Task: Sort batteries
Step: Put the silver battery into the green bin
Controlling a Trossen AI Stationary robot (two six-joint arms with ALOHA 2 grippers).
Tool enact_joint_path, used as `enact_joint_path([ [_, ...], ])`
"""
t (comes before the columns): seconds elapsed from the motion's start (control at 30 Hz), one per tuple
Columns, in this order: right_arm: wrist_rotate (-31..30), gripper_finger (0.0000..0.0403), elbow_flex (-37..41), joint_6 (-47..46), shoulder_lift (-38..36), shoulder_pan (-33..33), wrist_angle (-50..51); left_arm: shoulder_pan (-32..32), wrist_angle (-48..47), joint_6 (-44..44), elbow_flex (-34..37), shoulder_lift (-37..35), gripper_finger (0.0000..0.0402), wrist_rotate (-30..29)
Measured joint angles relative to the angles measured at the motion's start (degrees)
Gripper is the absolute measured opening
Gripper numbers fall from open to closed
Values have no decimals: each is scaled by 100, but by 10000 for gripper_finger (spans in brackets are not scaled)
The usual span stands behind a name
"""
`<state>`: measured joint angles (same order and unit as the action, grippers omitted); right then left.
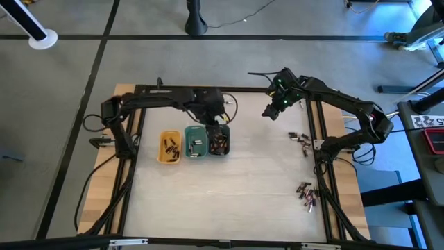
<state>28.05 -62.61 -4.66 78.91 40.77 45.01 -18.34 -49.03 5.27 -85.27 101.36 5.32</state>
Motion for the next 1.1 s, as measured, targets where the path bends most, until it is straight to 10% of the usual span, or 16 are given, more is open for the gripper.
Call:
enact_joint_path([
  [0.4,-1404,172,0,-1176,-382,-1072,-96,-1432,1116,-1394,-142,762,120,541],
  [0.83,-2105,172,0,-1817,-828,-1300,-186,-2073,-391,-2870,-3445,3616,120,741],
  [1.1,-2120,172,0,-1961,-828,-1300,-96,-1864,-335,-3266,-3872,4010,120,614],
])
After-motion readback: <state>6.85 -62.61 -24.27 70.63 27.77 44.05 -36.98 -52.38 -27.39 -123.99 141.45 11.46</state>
